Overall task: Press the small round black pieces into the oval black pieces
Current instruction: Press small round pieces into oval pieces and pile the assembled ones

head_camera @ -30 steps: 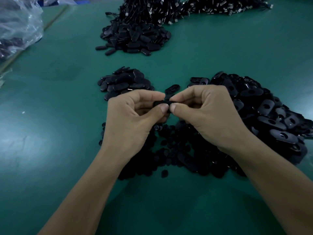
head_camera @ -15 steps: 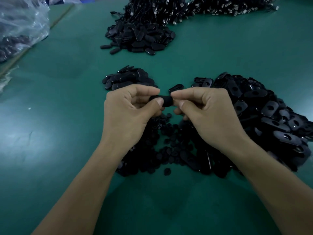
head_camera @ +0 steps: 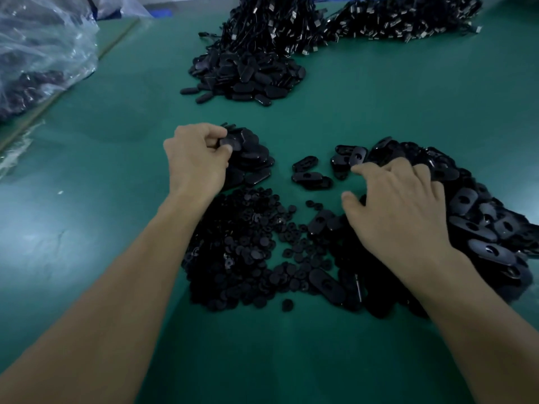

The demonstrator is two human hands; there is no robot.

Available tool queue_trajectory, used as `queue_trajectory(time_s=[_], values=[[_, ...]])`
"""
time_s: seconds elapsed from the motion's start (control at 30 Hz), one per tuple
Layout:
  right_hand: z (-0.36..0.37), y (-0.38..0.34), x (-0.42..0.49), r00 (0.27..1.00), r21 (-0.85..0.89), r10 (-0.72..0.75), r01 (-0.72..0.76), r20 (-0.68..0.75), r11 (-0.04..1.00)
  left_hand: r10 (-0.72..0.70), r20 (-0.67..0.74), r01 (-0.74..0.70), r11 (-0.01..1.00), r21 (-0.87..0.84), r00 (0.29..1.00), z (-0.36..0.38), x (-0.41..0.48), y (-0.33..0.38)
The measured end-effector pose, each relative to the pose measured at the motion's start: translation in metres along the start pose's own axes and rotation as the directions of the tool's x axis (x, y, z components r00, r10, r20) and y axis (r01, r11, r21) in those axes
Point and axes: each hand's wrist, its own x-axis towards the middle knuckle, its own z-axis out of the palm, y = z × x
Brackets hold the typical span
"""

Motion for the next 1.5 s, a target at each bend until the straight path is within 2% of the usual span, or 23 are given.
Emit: queue_trajectory(time_s=[0.13,0.23,0.33,0.43,0.53,0.77,0.9,1.07,1.3,1.4,1.5], values=[[0.003,-0.004,0.002,0.990,0.042,-0.138,0.138,-0.007,0.990,0.040,-0.002,-0.040,0.992,0.119,0.999,0.002,0.003,-0.004],[0.008,-0.006,0.005,0.959,0.028,-0.269,0.268,0.084,0.963,0.059,-0.013,-0.055,0.980,0.193,0.998,0.002,0.002,-0.003],[0.013,-0.005,0.007,0.937,0.007,-0.325,0.327,0.132,0.945,0.116,-0.021,-0.108,0.963,0.246,0.993,0.001,-0.001,-0.001],[0.014,-0.006,0.008,0.943,0.055,-0.320,0.316,0.092,0.947,0.138,-0.042,-0.123,0.961,0.249,0.990,0.000,-0.006,0.002],[0.014,-0.005,0.008,0.956,0.092,-0.294,0.293,-0.008,0.952,0.107,-0.049,-0.097,0.979,0.177,0.993,-0.003,-0.016,0.011],[0.013,-0.006,0.012,0.958,0.112,-0.266,0.277,-0.103,0.954,0.128,0.077,-0.126,0.991,-0.034,0.989,-0.011,-0.051,0.031],[0.013,-0.007,0.013,0.955,0.133,-0.285,0.294,-0.086,0.946,0.167,0.083,-0.164,0.985,-0.045,0.982,-0.013,-0.068,0.028],[0.014,-0.006,0.012,0.949,0.169,-0.301,0.312,-0.088,0.935,0.183,0.051,-0.187,0.978,0.096,0.982,-0.017,-0.080,0.017],[0.011,-0.006,0.010,0.949,0.175,-0.301,0.314,-0.098,0.933,0.252,0.074,-0.259,0.960,0.107,0.965,-0.012,-0.082,0.012],[0.013,-0.006,0.012,0.954,0.170,-0.296,0.299,-0.038,0.939,0.250,0.091,-0.258,0.962,0.092,0.964,-0.010,-0.084,0.012],[0.017,-0.006,0.013,0.951,0.094,-0.306,0.301,0.044,0.949,0.234,0.103,-0.243,0.966,0.087,0.967,-0.009,-0.085,0.013]])
